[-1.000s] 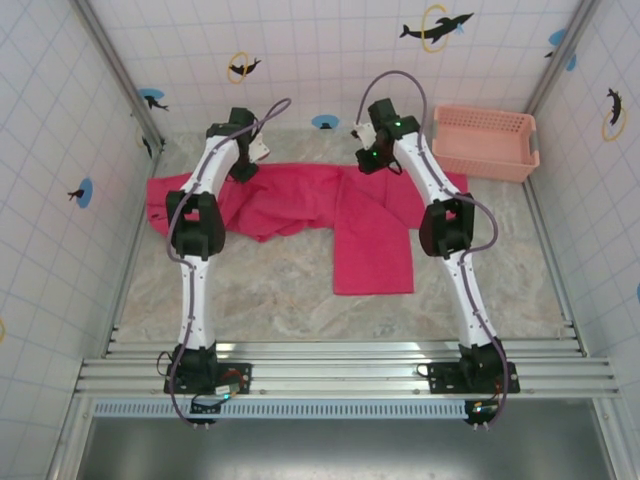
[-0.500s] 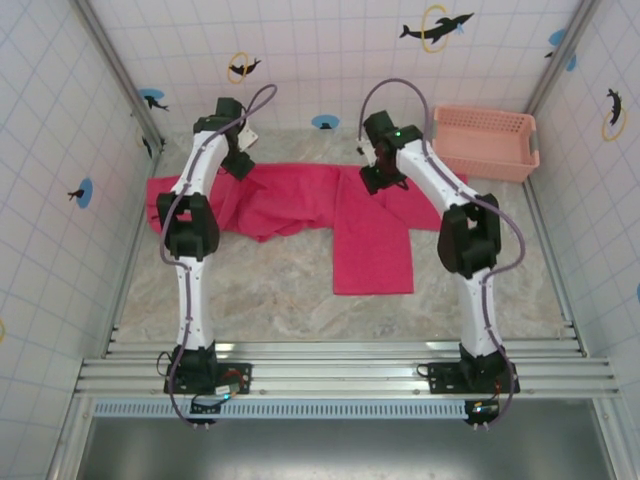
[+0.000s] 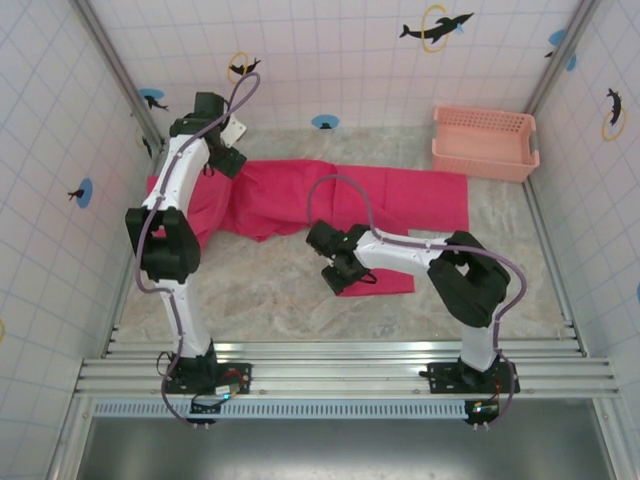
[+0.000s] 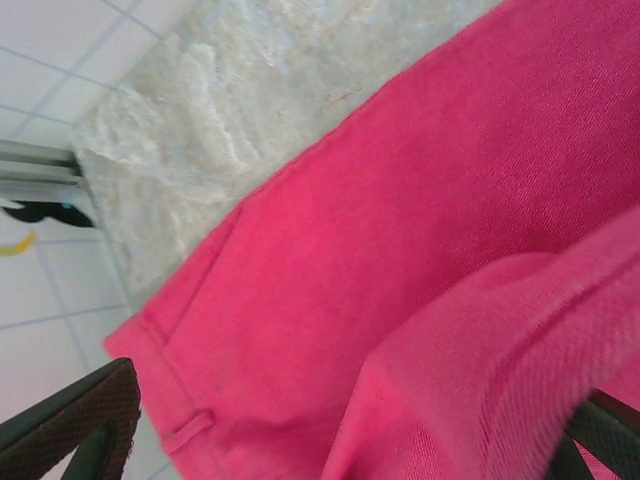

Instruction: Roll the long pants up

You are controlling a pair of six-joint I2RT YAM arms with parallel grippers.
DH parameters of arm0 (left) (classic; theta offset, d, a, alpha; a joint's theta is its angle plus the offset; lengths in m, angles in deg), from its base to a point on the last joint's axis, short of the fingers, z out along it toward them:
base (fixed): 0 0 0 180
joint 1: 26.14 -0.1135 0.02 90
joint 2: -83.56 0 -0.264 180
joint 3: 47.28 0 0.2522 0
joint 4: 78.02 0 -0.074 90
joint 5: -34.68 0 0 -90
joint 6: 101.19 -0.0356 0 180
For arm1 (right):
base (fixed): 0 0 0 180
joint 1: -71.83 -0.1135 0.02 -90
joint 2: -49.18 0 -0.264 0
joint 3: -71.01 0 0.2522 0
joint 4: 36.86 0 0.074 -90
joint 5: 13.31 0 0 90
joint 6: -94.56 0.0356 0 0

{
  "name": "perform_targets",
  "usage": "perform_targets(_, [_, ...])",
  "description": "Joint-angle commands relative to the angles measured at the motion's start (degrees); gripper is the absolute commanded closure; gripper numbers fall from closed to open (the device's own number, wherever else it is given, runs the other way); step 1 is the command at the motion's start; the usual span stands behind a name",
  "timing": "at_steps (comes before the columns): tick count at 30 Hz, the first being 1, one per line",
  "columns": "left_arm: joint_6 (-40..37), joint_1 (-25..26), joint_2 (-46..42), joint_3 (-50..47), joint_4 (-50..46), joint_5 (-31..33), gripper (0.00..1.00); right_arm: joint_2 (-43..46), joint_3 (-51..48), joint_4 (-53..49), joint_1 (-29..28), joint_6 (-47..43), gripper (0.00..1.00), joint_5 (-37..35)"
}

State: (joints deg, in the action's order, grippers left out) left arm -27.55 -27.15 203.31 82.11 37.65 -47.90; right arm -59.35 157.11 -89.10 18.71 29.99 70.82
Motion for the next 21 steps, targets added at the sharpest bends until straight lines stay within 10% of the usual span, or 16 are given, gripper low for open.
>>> perform_targets(1, [2.2, -1.2, 4.7, 2.7, -0.1, -3.3, 0.03, -1.1, -0.6, 5.3, -0.8, 4.1, 0.4, -2.5])
perform_targets(7, [4.9, -2.2, 8.2, 7.0, -1.9, -1.1, 0.02, -3.4, -1.5, 5.7, -1.4, 5.4, 0.44, -1.7])
perform_targets(13, [6.0, -2.6, 7.3, 7.5, -3.2, -2.6, 0.03, -7.0, -0.6, 4.6, -0.5, 5.4, 0.75, -0.8])
perform_targets(16, [6.3, -2.7, 4.3, 4.0, -2.1, -2.1, 0.03, -3.9, 0.2, 0.8, -0.2, 4.3, 0.97, -6.8])
perform_targets(21, [6.3, -2.7, -1.7, -1.1, 0.7, -2.3, 0.03, 9.6, 2.5, -9.1, 6.3, 0.0, 1.0, -19.0])
